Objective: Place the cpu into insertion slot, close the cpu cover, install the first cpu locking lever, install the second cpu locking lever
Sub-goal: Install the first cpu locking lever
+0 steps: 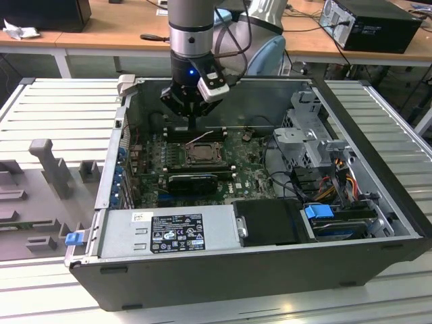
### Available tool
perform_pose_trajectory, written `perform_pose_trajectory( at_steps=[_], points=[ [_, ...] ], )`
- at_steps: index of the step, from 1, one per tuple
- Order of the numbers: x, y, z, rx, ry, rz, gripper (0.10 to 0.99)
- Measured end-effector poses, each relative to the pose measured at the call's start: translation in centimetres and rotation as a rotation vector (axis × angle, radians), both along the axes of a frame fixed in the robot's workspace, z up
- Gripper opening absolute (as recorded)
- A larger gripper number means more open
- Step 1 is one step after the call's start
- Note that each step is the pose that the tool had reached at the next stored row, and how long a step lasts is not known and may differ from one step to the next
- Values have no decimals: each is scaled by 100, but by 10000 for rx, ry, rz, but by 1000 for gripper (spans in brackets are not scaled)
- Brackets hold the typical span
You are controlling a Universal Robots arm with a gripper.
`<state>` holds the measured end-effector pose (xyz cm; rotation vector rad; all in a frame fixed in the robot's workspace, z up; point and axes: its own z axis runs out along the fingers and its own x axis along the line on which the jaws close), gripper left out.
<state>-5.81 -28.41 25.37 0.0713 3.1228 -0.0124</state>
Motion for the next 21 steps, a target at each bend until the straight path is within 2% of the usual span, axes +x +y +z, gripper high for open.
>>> perform_pose_trajectory(
  at_steps=[6,7,8,9,11,14,15,17,21],
  points=[
    [149,-3,-14,20,-1,2,106],
    [165,-6,-14,127,0,0,106],
    [179,-10,-15,427,-1,0,106],
    [180,-11,-17,559,-1,1,106],
    [181,-10,-32,618,-5,8,106],
    [181,-10,-55,618,-13,174,106],
    [181,-7,-86,617,-7,393,106],
    [197,-4,-173,628,-3,488,106],
    [198,-3,-214,941,-13,489,106]
  ],
)
